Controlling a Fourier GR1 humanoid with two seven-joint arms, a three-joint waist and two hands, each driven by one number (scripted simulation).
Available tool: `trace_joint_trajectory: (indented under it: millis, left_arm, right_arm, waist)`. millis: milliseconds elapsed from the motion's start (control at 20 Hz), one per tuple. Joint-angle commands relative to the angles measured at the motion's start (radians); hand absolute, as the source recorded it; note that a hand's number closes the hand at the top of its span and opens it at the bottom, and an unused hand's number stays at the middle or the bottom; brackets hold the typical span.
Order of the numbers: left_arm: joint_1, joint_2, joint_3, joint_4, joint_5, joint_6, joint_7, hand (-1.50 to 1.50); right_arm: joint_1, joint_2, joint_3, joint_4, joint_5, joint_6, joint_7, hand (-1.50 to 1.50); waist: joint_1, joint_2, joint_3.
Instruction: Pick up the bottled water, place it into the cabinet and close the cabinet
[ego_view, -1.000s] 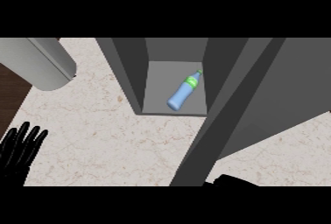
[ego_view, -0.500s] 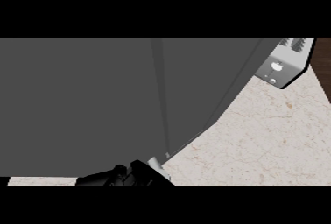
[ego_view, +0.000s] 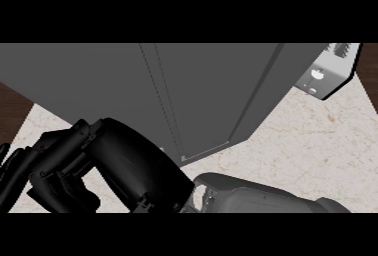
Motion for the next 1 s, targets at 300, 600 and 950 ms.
trace_joint_trajectory:
  millis: [300, 600, 950]
  left_arm:
    - [0.052, 0.011, 0.090, -0.079, 0.045, 0.000, 0.096, -1.50]
    - [0.070, -0.019, 0.123, -0.107, 0.001, 0.005, 0.103, -1.50]
    - [0.125, -0.058, 0.156, -0.126, 0.000, -0.042, 0.106, -1.50]
  right_arm:
    - [-0.035, 0.002, -0.127, 0.234, -0.205, 0.357, -0.022, 1.50]
    - [-0.040, -0.030, -0.255, 0.420, -0.145, 0.496, -0.133, 1.50]
    - [-0.031, -0.084, -0.321, 0.532, -0.005, 0.445, -0.230, 1.50]
  waist:
    - [-0.027, -0.001, 0.001]
    - [-0.027, 0.000, 0.001]
    - [-0.023, -0.001, 0.001]
